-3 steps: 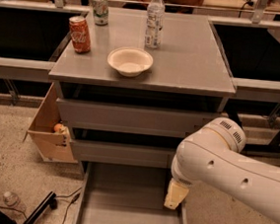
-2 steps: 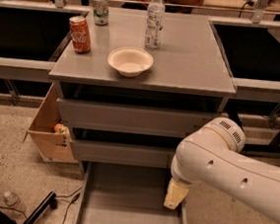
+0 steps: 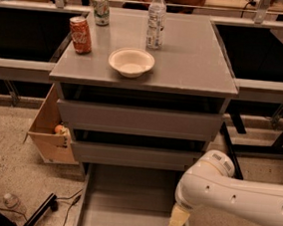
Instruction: Close bottom drawer
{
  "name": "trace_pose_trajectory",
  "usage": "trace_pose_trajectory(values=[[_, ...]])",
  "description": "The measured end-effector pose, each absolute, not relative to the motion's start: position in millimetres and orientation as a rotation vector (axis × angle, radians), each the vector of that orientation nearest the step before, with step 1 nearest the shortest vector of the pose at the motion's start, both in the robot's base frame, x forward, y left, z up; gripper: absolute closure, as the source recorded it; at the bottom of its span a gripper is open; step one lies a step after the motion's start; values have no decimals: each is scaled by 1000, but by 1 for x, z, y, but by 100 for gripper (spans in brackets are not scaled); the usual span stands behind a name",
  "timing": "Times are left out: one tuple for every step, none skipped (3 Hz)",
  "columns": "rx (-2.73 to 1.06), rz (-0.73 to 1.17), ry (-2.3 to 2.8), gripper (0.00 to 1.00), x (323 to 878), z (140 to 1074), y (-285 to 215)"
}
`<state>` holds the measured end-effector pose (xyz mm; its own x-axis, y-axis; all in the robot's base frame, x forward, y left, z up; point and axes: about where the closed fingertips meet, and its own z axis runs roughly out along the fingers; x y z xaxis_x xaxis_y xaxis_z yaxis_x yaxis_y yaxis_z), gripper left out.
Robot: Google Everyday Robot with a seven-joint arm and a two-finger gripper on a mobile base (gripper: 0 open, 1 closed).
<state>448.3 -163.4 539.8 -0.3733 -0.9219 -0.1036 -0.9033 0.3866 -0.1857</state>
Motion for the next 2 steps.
trace_pose_trajectory(values=[[-1642, -144, 2498, 18, 442, 467, -183], [-1668, -158, 2483, 41, 446, 416, -198]])
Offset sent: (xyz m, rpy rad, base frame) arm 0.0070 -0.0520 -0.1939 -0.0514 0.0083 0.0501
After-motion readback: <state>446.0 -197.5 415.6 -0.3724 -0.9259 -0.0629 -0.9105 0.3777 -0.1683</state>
